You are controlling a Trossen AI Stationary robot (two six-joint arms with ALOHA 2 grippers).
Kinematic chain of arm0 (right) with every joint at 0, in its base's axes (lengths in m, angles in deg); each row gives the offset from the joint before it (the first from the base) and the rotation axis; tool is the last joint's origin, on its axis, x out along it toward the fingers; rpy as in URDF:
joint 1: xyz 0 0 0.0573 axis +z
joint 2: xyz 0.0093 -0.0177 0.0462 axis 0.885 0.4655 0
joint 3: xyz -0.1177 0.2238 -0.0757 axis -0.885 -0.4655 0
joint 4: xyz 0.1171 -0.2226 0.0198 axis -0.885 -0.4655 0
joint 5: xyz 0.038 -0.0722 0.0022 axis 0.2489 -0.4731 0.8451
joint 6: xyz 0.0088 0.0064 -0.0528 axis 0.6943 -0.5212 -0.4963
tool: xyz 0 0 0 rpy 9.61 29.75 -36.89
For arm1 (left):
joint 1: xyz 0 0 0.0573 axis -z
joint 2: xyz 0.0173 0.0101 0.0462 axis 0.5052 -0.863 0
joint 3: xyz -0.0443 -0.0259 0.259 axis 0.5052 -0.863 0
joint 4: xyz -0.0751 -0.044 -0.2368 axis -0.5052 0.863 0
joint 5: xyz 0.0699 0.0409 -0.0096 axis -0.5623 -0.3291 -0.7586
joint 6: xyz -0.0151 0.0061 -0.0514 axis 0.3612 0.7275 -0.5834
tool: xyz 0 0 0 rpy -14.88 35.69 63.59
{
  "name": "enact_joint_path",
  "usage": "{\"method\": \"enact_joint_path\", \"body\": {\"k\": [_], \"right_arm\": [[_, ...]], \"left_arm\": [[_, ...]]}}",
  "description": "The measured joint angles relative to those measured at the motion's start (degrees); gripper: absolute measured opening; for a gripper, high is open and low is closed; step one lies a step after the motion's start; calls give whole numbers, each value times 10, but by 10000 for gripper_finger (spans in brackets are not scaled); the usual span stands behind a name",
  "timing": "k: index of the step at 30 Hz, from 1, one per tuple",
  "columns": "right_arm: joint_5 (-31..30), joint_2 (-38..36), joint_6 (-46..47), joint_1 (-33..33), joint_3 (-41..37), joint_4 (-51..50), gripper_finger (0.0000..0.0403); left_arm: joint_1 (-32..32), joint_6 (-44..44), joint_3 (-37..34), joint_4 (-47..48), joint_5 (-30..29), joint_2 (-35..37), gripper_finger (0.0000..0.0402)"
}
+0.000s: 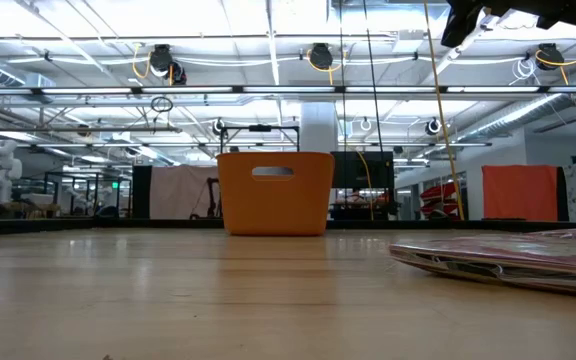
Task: Sort popcorn bags into baskets
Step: Put the red popcorn bag into the orange bin
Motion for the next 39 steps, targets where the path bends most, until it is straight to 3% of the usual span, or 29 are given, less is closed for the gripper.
{"method": "enact_joint_path", "body": {"k": [4,14,20,26,35,39], "right_arm": [[1,-1,-3,0,3,6,61],[13,0,-5,0,26,6,185],[29,0,-30,0,39,6,211],[35,0,-66,0,53,5,178],[43,0,-77,2,53,4,28],[43,0,-76,3,53,-11,14]], "left_arm": [[0,-4,0,-24,1,0,35],[1,-5,0,-58,4,-6,35],[-7,-9,1,-93,4,-19,35],[-11,-20,0,-101,6,-30,35],[-8,-20,0,-85,12,-30,35],[-5,-22,0,-70,39,-30,43]]}}
